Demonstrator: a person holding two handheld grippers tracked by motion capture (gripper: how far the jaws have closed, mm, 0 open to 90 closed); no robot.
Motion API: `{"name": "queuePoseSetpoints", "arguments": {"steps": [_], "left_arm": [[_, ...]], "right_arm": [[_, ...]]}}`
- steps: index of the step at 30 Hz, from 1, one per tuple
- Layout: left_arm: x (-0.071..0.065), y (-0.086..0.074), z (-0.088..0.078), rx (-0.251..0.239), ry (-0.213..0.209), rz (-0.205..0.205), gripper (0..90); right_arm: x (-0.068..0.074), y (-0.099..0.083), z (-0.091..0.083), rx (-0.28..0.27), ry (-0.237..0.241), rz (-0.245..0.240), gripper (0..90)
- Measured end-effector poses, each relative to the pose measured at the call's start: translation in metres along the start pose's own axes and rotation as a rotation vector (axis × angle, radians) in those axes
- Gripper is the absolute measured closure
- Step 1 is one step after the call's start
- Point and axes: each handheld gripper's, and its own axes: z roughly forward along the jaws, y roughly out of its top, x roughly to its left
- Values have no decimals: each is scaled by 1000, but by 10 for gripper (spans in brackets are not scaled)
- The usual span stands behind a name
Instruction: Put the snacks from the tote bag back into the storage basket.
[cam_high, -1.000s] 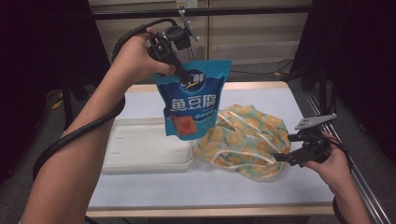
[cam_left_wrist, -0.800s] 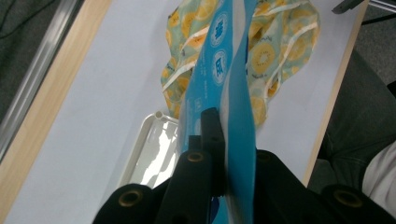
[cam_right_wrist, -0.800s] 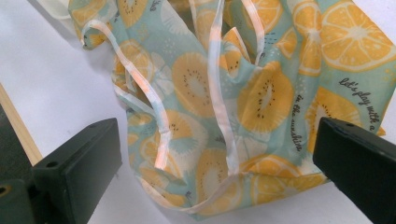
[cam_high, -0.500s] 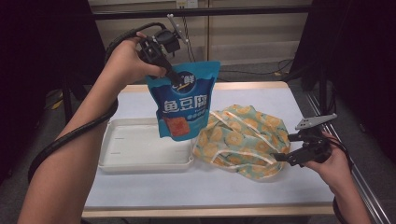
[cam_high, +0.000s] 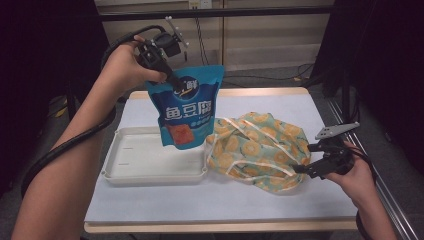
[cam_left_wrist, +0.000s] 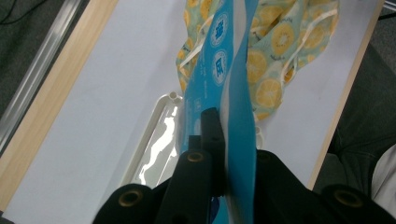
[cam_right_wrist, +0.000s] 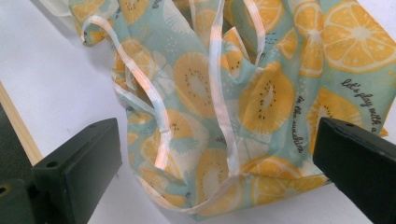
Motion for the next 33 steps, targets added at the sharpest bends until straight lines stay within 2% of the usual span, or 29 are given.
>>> {"name": "queuePoseSetpoints", "arguments": {"steps": [4,6,7,9,10,11,12,13,14,15,18,19,20,22,24,25,29,30,32,33], "left_arm": [[4,-6,7,6,-1,-4,900],[4,-9,11,-7,8,-30,900],[7,-10,11,12,2,-7,900],[8,-12,14,9,0,-18,900],[7,-13,16,-11,6,-35,900],[9,-14,17,4,2,-18,900],[10,-15,18,0,1,-18,900],[9,-15,19,-1,6,-38,900],[12,-15,19,25,0,-8,900],[12,-17,21,14,4,-31,900],[14,-19,24,9,-3,-33,900],[14,-20,26,1,-5,-44,900],[16,-20,26,21,-9,-24,900],[17,-22,30,18,-13,-27,900],[18,-23,33,16,1,-30,900],[20,-25,35,21,-7,-41,900],[22,-27,37,23,-15,-38,900],[22,-28,38,22,-7,-51,900],[25,-28,39,33,-16,-40,900],[26,-29,41,23,-12,-62,900]], "right_arm": [[1,0,1,6,-3,-6,9],[0,0,0,2,-4,-5,9],[0,0,0,2,-4,-5,9],[0,0,0,0,3,3,9],[0,0,0,0,2,0,9],[0,0,-1,6,-4,-3,9],[0,0,-2,7,-4,2,9],[0,0,-2,7,-4,2,9],[0,0,-2,3,-1,-5,9],[0,0,-2,-3,1,-4,9],[-1,0,-2,0,-2,2,9],[-1,0,-2,5,-10,2,9],[-1,0,-2,5,-10,2,9],[-1,-1,-2,2,-4,-5,9],[0,0,-2,1,-1,-6,9],[0,0,-2,-3,1,-7,10],[0,0,-2,8,-5,-9,9],[-1,0,-1,5,3,-6,9],[-1,0,-1,6,0,-5,10],[-1,0,0,8,5,-3,10]]}}
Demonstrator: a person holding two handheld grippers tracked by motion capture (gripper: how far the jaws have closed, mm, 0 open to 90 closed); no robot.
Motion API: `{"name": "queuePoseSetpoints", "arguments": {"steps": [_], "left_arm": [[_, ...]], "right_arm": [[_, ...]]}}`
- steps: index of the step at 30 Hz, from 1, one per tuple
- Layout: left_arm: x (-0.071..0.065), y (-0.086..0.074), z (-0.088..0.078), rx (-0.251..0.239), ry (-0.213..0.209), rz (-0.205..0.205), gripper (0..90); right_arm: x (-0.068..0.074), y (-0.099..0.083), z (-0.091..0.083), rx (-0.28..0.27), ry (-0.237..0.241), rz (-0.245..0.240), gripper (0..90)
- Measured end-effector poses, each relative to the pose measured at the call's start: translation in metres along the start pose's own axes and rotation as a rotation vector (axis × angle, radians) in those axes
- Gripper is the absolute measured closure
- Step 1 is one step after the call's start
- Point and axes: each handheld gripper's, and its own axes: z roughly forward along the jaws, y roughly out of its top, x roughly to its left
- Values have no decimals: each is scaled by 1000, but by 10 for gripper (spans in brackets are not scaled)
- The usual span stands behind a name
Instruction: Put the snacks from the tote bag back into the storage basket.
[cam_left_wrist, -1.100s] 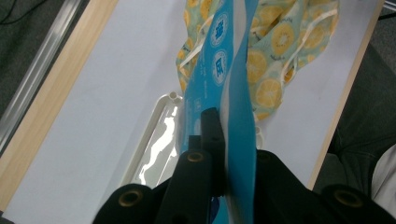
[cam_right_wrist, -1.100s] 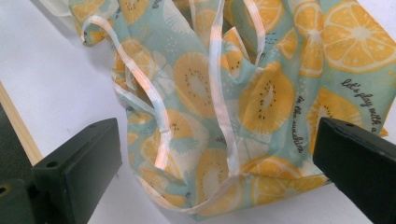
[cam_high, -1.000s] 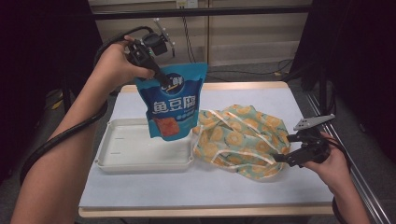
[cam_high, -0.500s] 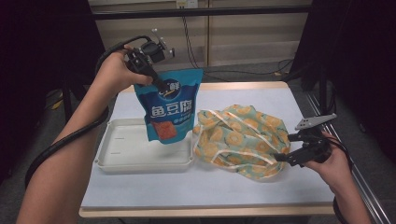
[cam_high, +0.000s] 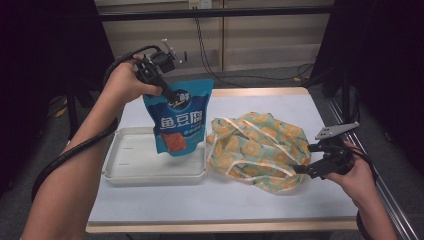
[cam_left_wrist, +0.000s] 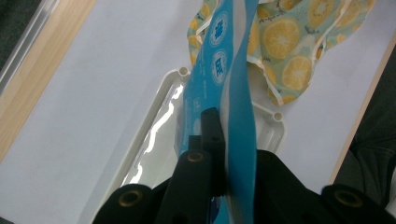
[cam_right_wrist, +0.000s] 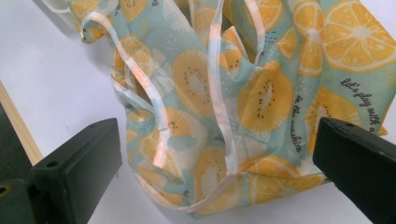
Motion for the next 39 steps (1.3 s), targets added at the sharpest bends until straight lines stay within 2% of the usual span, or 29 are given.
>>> {"name": "queuePoseSetpoints", "arguments": {"steps": [2,3,4,6,7,9,10,11,13,16,19,23,24,25,26,29,30,31,32,36,38,39], "left_arm": [[2,0,1,4,8,15,900],[2,-1,3,-3,9,7,900],[4,0,3,17,-1,22,900],[8,-1,7,22,-6,28,900],[8,-1,7,22,-6,28,900],[8,-2,11,-10,-1,2,900],[12,-2,11,18,-4,33,900],[12,-2,12,19,-4,20,900],[14,-4,16,-15,1,-1,900],[21,-5,16,6,-10,23,900],[25,-7,21,-9,-1,12,900],[30,-9,25,6,-3,26,900],[30,-10,25,-10,6,16,900],[32,-11,26,-17,8,29,900],[32,-12,26,-13,5,15,900],[36,-14,26,5,4,45,900],[35,-17,27,-12,3,16,900],[35,-18,29,-28,3,10,900],[35,-18,28,-11,-8,15,900],[34,-20,30,-22,1,10,900],[36,-21,29,-5,1,19,899],[36,-22,29,-18,12,10,899]], "right_arm": [[0,0,0,-1,0,0,9],[0,0,0,-1,0,0,9],[0,0,0,2,-3,1,9],[1,0,0,-2,1,-1,9],[1,0,0,-1,1,-3,9],[1,0,-1,1,-7,-3,9],[0,0,0,-1,-1,-4,9],[-1,-1,0,-1,1,-7,9],[-1,-1,0,3,-1,-5,9],[-1,-1,-1,-4,3,-4,9],[1,0,0,-5,7,0,10],[0,0,2,1,9,0,10],[0,-1,3,5,6,-3,10],[0,-1,3,5,6,-3,10],[1,-1,3,10,2,-6,10],[1,0,3,17,-1,-7,10],[1,-1,4,11,8,-6,10],[1,-1,4,11,14,-8,10],[1,-1,4,14,14,-7,10],[1,-1,6,18,10,-9,10],[2,-1,7,15,14,-6,10],[2,-1,7,17,13,-10,10]]}}
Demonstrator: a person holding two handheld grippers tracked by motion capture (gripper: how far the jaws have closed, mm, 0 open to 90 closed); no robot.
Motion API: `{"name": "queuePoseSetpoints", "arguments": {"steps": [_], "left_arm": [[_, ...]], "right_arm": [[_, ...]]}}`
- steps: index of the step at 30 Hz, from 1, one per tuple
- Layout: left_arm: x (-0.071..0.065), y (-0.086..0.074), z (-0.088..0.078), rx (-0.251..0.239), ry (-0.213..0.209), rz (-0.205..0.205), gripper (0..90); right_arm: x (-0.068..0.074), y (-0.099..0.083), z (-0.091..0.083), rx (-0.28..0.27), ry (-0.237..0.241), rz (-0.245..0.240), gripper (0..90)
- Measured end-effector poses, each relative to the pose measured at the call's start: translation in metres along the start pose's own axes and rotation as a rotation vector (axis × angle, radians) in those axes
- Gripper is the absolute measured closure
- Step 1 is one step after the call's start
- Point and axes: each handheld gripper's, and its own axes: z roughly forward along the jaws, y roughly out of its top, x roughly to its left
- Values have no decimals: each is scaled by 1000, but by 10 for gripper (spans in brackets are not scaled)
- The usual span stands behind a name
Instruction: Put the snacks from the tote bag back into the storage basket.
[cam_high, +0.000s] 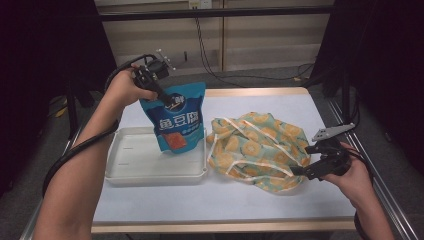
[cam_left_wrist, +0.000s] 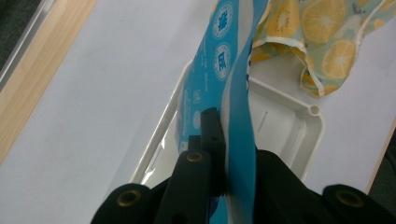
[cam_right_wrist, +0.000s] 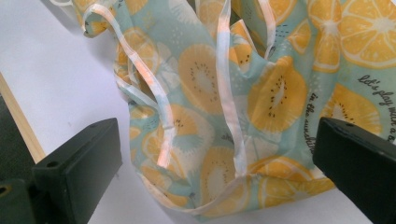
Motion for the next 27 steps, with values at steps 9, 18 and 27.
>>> {"name": "queuePoseSetpoints", "arguments": {"steps": [9,18,27], "left_arm": [[4,-7,-3,7,-15,6,885],[3,-7,-1,17,3,-50,748],[4,-19,-4,56,25,-96,578]], "right_arm": [[3,1,2,6,3,-2,10],[3,-2,-3,1,-2,9,10],[5,0,-3,-4,-2,-3,10]]}}
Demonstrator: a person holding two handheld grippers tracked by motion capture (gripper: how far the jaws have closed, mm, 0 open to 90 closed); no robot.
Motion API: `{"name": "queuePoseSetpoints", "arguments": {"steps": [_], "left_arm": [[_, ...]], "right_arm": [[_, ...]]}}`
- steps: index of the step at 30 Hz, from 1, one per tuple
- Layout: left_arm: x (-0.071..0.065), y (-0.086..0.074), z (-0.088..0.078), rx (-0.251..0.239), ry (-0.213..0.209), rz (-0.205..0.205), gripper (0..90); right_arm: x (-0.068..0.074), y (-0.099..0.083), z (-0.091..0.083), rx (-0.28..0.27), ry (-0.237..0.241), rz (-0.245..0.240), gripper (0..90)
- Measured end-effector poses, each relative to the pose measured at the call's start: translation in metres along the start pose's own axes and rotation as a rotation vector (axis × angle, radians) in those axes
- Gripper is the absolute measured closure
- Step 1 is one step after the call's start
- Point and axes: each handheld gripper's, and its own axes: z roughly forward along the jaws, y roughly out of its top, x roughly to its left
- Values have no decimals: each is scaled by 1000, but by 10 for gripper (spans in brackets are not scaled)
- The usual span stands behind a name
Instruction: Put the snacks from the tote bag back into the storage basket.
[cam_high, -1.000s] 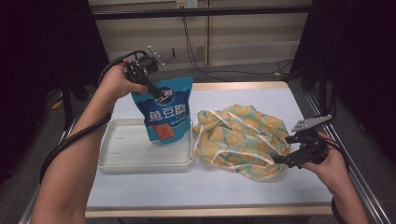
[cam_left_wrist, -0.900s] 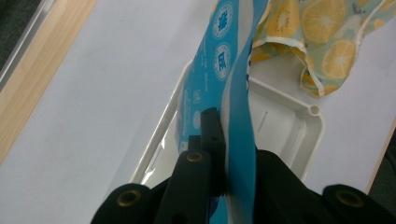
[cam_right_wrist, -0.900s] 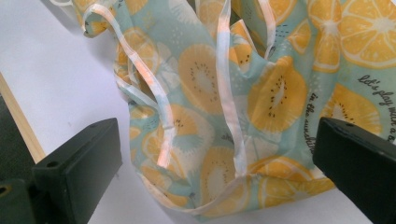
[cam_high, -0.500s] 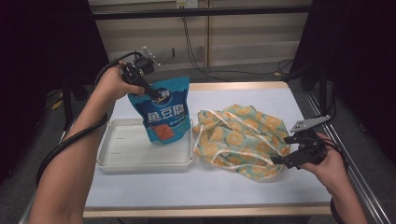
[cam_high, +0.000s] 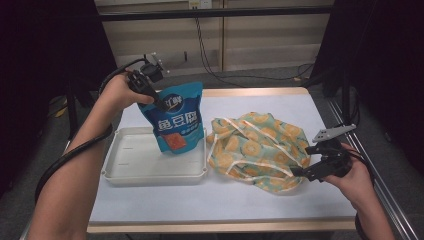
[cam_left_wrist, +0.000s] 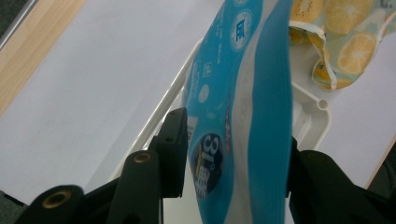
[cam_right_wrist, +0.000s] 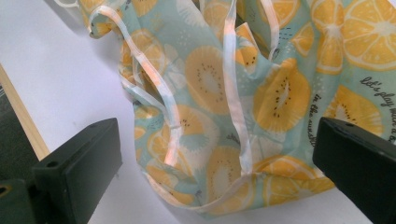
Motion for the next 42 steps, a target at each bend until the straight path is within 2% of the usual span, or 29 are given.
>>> {"name": "queuePoseSetpoints", "arguments": {"steps": [5,6,7,10,14,16,17,18,19,20,21,22,26,28,30,31,32,34,35,36,38,42], "left_arm": [[0,-8,-3,-14,5,-12,549],[-1,-9,-4,-13,6,-28,545],[-1,-11,-4,-13,3,-17,535],[-1,-14,-6,-7,8,-21,520],[-2,-19,-6,-19,15,-41,461],[-1,-21,-6,-18,11,-38,422],[-2,-22,-6,-28,14,-59,418],[-1,-23,-7,-21,9,-43,418],[-2,-24,-6,-33,14,-63,391],[-2,-25,-7,-25,16,-54,391],[-3,-27,-6,-39,13,-71,385],[-3,-28,-6,-34,13,-60,367],[-6,-32,-5,-46,19,-66,358],[-7,-33,-7,-39,28,-65,313],[-7,-35,-6,-61,25,-79,294],[-8,-35,-7,-54,24,-81,269],[-7,-35,-8,-50,29,-65,258],[-9,-37,-7,-69,23,-86,236],[-12,-37,-5,-99,25,-114,236],[-11,-37,-7,-71,28,-81,211],[-14,-38,-7,-81,29,-90,207],[-17,-40,-7,-83,35,-76,184]], "right_arm": [[0,0,0,0,-2,0,10],[0,0,0,0,-2,0,10],[1,0,0,2,-3,-3,10],[1,1,0,4,-1,-3,10],[1,0,1,3,2,2,10],[1,0,0,4,-1,4,10],[1,0,0,3,-2,4,10],[1,0,0,3,-2,4,10],[1,0,0,4,-3,0,10],[1,0,0,4,-3,0,10],[1,0,0,4,-2,-3,10],[1,0,0,6,-3,-1,10],[1,0,1,2,5,-1,10],[1,0,1,3,7,1,10],[1,0,1,1,1,-6,10],[2,0,0,3,2,-2,10],[2,0,0,4,1,-2,10],[2,0,1,4,3,-2,10],[2,0,1,4,3,-2,10],[2,1,1,11,-3,-5,10],[3,1,0,10,-2,-6,10],[3,1,-1,7,-5,-4,10]]}}
